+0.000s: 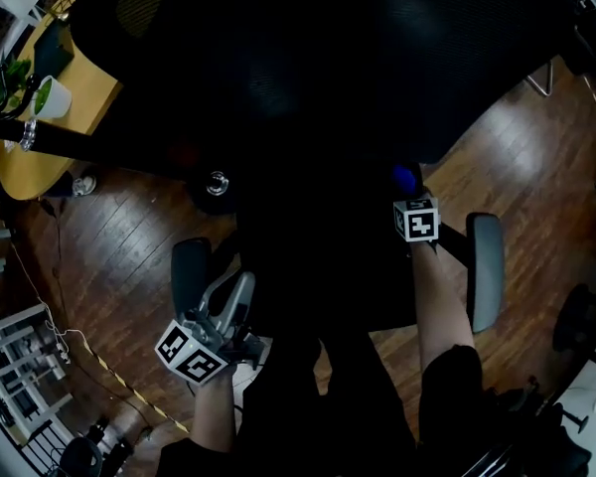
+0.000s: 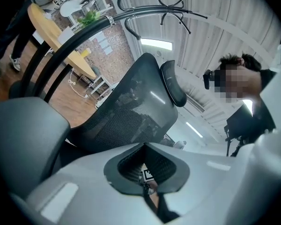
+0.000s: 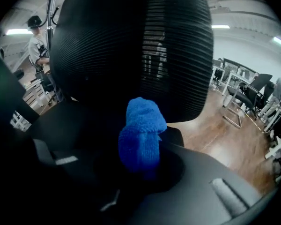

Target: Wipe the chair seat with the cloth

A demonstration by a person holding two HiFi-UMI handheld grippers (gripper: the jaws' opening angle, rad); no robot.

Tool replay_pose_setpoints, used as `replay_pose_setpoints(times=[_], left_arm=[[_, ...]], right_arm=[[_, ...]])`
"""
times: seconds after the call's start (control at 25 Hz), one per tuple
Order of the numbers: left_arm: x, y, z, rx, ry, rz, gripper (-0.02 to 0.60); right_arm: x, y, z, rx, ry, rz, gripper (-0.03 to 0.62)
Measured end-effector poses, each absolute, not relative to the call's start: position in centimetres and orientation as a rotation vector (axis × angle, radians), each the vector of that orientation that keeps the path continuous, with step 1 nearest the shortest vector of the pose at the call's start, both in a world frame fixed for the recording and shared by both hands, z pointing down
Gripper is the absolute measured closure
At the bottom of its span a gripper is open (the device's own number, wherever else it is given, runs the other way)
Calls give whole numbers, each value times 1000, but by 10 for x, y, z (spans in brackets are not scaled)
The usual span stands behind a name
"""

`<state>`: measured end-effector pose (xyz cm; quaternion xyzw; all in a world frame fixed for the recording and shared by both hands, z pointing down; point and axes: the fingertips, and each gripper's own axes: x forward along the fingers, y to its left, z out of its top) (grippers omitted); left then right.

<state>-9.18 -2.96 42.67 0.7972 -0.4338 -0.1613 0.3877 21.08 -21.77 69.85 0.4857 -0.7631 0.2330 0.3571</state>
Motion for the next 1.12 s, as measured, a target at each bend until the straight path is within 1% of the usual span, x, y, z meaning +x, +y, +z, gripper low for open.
replay_pose_setpoints(times=[0.4,0.56,0.64,0.8,0.96,1.12], left_arm=[[-83,-31,418,2064,-1074,-418,589],[-93,-28,416,2049,-1093,-449,589],[-100,-27,418,2035,-1112,-460,589],[-112,-26,409,2034,-1148,-501,589],[-111,-17,395,2053,-1157,-530,589],[-121,-9,389,2064,-1186,-549,589]], right_arm=[[223,-217,692,1266,-1988,606,557],[205,-217,683,1243,-2014,609,557],[167,-213,678,1171,-2084,600,557],[62,-201,673,994,-2221,656,557],[-41,-171,671,791,-2323,732,557],[-124,-136,683,611,-2359,750,557]])
